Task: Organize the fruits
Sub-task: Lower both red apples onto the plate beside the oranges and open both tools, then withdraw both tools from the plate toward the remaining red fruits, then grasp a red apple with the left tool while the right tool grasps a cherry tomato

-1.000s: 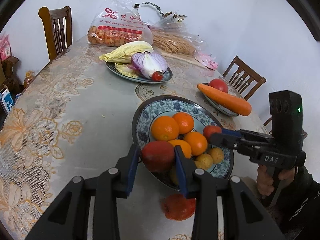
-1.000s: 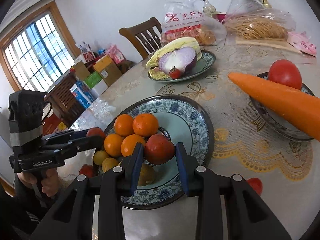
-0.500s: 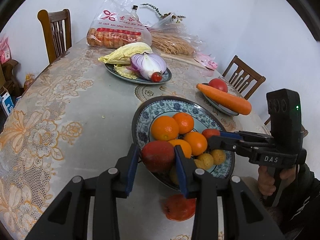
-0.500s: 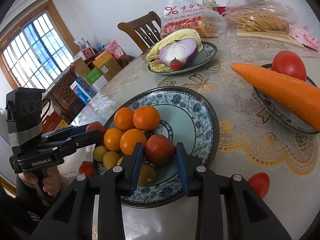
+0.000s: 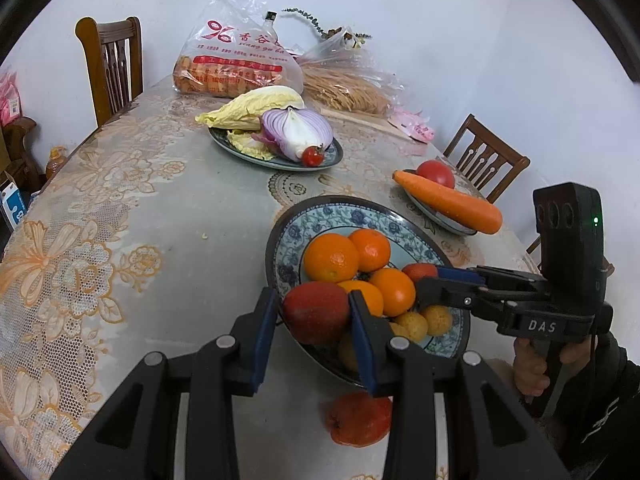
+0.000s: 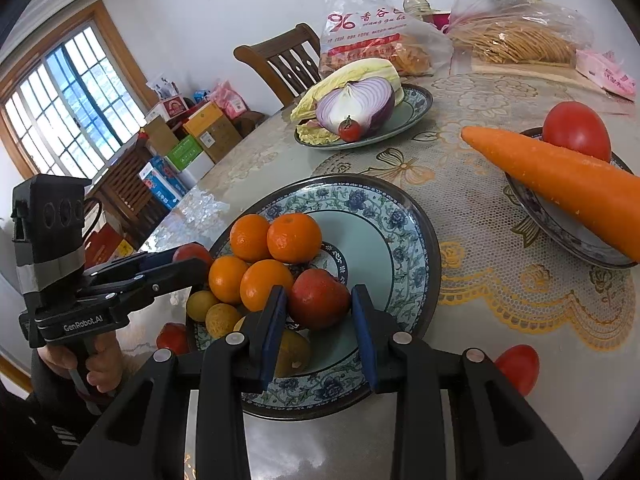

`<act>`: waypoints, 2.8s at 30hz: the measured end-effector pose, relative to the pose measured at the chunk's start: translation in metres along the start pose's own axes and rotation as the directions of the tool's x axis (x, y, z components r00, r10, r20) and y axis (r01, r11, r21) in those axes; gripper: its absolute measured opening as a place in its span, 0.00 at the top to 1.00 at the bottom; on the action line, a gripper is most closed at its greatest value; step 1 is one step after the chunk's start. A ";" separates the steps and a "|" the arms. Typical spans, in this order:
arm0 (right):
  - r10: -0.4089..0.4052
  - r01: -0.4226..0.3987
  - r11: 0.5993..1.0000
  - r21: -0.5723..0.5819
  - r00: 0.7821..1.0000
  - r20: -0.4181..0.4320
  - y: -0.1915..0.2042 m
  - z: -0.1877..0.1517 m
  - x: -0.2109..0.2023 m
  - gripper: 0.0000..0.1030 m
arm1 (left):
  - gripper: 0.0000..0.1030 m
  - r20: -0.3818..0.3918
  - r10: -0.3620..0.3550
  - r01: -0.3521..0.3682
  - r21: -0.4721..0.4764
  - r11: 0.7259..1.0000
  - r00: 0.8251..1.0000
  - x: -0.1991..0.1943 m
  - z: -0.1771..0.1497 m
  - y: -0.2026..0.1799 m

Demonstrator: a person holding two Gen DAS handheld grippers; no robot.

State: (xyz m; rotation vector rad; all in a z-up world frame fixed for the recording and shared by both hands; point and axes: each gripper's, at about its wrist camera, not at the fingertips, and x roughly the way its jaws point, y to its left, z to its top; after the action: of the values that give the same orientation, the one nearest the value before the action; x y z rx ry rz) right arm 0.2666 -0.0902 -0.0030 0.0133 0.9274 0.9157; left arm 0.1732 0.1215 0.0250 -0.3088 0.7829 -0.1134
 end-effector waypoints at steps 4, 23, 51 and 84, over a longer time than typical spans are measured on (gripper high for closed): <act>0.004 -0.004 1.000 -0.006 1.000 0.005 0.002 0.000 -0.001 0.47 | 0.56 -0.008 -0.026 0.026 -0.007 1.000 1.000 0.001 0.000 0.001; 0.032 -0.033 0.999 0.021 0.998 0.050 0.000 -0.001 -0.012 0.35 | 0.33 -0.038 0.037 -0.037 0.013 0.999 0.999 0.005 -0.003 -0.003; 0.033 -0.033 0.999 0.000 0.988 0.153 0.047 -0.038 -0.092 0.34 | 0.28 0.140 0.116 -0.130 0.099 0.987 0.983 -0.080 -0.041 -0.063; -0.157 0.157 0.988 0.010 0.986 0.055 0.005 -0.082 -0.100 0.34 | 0.33 -0.073 0.157 -0.158 -0.007 0.987 0.985 -0.032 -0.056 -0.040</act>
State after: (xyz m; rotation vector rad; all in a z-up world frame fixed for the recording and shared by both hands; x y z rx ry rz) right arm 0.1804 -0.1847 0.0151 -0.0288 0.8670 0.7629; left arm 0.1113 0.0776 0.0213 -0.2547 0.8774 0.0289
